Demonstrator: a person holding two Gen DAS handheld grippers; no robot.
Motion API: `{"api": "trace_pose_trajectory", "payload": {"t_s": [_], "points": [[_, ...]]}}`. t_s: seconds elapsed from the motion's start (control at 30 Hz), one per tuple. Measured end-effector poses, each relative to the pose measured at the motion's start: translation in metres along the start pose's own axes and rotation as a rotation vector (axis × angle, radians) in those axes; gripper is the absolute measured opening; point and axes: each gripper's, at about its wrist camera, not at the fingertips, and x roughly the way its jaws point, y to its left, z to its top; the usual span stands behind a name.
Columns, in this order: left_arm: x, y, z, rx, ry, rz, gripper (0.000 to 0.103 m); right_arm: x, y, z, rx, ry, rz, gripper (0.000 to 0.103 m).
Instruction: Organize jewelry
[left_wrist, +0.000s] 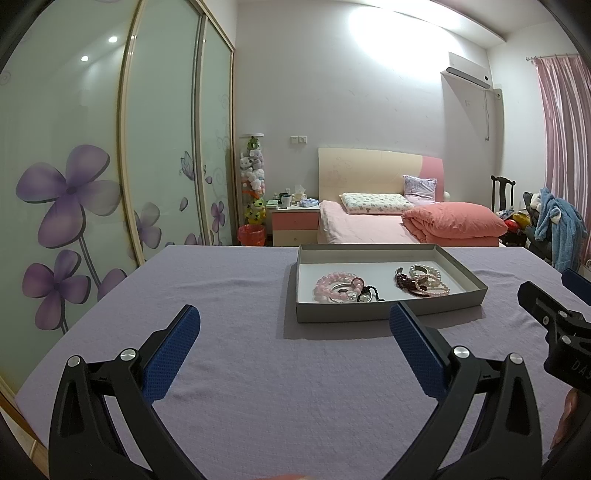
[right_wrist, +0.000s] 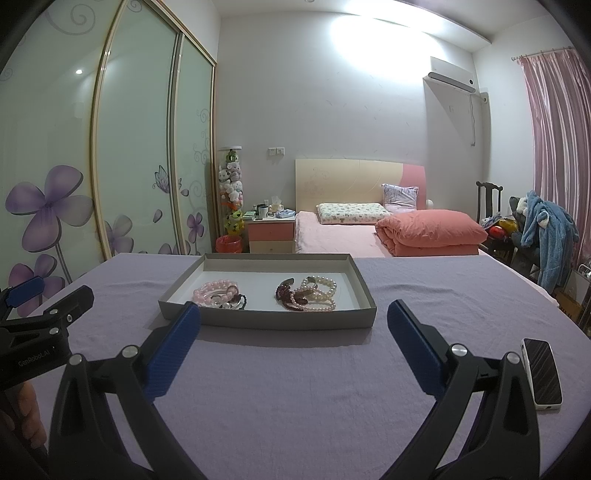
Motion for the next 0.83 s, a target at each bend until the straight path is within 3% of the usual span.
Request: {"api": "trace_pose_trajectory", "payload": {"t_s": [0.83], "points": [[-0.0043, -0.0024, 0.0006, 0.000, 0.003, -0.006, 0.101, -0.0016, 0.0026, -0.0043, -0.001, 0.003, 0.002, 0.099]]}}
